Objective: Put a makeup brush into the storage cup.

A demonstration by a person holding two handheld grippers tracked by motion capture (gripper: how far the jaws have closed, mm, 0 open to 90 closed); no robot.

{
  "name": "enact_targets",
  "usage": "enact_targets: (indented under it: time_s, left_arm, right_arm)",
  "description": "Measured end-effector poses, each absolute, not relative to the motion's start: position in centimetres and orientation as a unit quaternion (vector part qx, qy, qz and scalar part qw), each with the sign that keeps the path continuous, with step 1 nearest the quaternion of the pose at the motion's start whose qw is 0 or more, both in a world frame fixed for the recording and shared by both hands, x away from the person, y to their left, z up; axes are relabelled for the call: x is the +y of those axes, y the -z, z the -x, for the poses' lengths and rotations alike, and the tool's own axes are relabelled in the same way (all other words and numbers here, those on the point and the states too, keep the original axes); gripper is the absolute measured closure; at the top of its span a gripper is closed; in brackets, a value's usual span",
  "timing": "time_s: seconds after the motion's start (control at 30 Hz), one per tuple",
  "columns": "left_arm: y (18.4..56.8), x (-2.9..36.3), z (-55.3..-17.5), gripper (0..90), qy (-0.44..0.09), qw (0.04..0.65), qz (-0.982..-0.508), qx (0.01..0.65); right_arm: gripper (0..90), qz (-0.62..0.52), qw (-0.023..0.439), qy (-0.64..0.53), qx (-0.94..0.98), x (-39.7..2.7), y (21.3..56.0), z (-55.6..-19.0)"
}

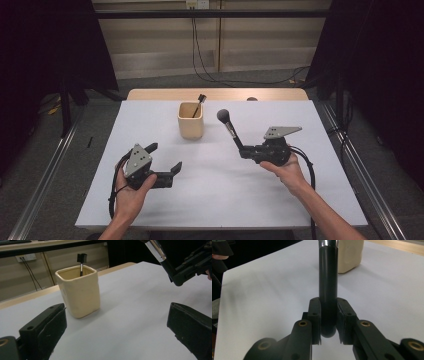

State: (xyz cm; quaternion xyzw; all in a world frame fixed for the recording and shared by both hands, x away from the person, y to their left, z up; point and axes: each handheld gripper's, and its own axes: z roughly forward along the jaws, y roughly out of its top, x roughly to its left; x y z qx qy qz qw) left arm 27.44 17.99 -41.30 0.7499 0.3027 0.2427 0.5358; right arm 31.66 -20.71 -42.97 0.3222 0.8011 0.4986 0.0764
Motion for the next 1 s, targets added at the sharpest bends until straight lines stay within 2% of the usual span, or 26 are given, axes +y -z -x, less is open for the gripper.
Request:
enact_targets:
  time_s: [0.63,1.0]
  left_arm:
    - [40.8,13.7,-28.8,2.5,-0.213,0.56,-0.751,0.279]
    - [40.4,10.3,-29.1,2.0,-0.168,0.569,-0.764,0.253]
  right_arm:
    - [75.9,-0.296,0.069,-0.508,0.806,-19.8,42.7,-30.5]
    - [75.9,-0.283,0.066,-0.514,0.807,-18.8,42.7,-29.9]
